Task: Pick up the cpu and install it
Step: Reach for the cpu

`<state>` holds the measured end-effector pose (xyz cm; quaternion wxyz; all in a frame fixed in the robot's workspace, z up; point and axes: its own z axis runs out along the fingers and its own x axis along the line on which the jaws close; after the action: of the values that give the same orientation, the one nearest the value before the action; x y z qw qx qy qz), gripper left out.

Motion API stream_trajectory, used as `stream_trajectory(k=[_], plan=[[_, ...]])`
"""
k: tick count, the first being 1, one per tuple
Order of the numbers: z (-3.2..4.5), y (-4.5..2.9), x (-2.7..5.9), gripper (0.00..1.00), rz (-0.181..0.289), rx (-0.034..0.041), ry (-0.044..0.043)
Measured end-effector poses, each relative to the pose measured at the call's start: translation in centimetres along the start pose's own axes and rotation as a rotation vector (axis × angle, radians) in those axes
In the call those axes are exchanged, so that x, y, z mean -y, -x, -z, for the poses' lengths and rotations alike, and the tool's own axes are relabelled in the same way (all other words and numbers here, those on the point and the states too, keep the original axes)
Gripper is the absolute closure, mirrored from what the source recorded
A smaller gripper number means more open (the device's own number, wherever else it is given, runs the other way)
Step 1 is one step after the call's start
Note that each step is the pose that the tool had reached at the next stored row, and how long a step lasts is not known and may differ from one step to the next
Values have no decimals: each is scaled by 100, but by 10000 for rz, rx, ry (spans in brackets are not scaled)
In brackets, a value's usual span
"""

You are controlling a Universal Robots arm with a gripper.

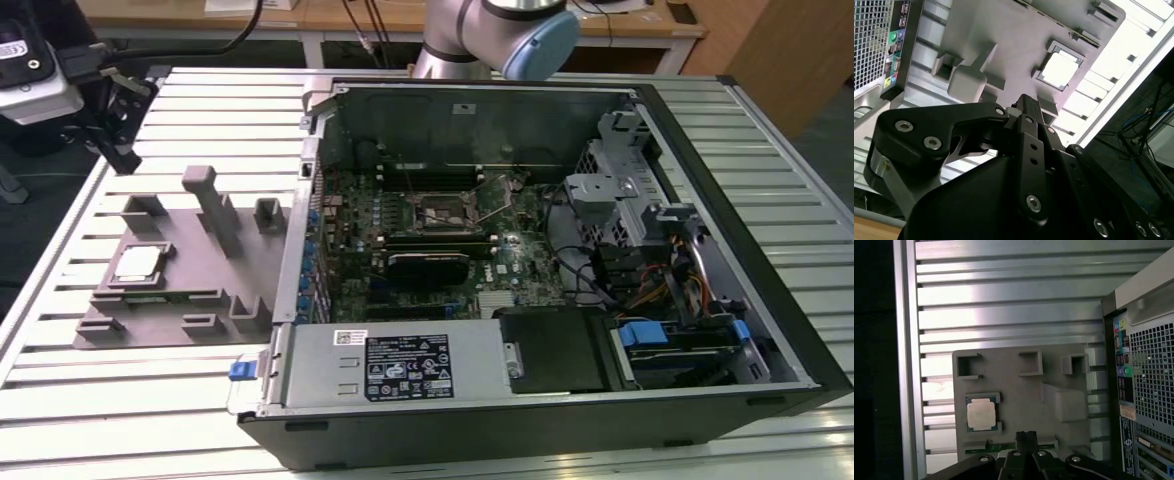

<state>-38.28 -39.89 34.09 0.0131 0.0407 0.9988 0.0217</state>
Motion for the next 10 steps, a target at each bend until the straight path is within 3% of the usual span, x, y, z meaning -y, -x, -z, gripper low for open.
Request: stream_trajectory(k=[10], plan=[[-130, -91, 12, 89, -10, 0, -1]])
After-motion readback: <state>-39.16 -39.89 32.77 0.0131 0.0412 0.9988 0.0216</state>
